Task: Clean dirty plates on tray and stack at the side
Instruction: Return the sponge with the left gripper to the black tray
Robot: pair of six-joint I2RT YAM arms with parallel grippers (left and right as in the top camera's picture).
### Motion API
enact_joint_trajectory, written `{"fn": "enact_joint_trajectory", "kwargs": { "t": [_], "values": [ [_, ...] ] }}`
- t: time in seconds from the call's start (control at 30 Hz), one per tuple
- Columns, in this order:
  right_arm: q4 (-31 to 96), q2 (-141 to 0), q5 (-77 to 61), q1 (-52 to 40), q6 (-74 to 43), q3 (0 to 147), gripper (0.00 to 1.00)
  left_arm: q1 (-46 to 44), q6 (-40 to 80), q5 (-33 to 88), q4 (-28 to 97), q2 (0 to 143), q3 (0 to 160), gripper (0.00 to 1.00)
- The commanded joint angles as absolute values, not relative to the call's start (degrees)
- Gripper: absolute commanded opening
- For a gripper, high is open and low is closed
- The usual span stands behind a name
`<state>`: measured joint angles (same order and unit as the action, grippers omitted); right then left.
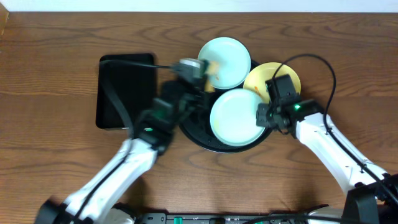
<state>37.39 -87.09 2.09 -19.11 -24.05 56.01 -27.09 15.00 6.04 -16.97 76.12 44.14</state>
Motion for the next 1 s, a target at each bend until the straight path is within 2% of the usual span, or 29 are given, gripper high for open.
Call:
{"fn": "enact_joint_trajectory", "kwargs": {
  "t": [0.0, 0.2, 0.43, 0.63, 0.83, 0.97],
  "values": [
    [37.8, -84.86, 7.33, -19.97, -19.29, 61.93, 0.01, -18.22, 14.48, 7.35, -8.05, 67.77, 45.67, 0.07],
    [38.15, -84.86, 14.68, -22.28, -9.19, 67.11, 0.01, -0.95, 14.52, 18.65, 5.19, 60.16, 45.8, 0.08],
    [35.16, -84.86, 43.46, -34.17, 2.15, 68.1, 0.01, 12.47, 20.97, 36.62, 9.15, 66.13, 46.33, 0.08],
    [26.92, -84.86, 59.29, -44.01, 9.52, 68.1, 0.01, 13.91, 17.74, 38.98, 22.44, 76.44, 55.46, 0.08],
    [16.49, -84.88, 72.18, -47.86, 17.26, 68.07, 0.01, 13.8, 10.98, 30.92, 44.53, 84.64, 71.55, 0.07],
    [12.97, -84.88, 77.12, -49.04, 17.04, 68.07, 0.01, 13.8, 9.89, 29.06, 47.97, 85.32, 75.37, 0.07]
  ]
}}
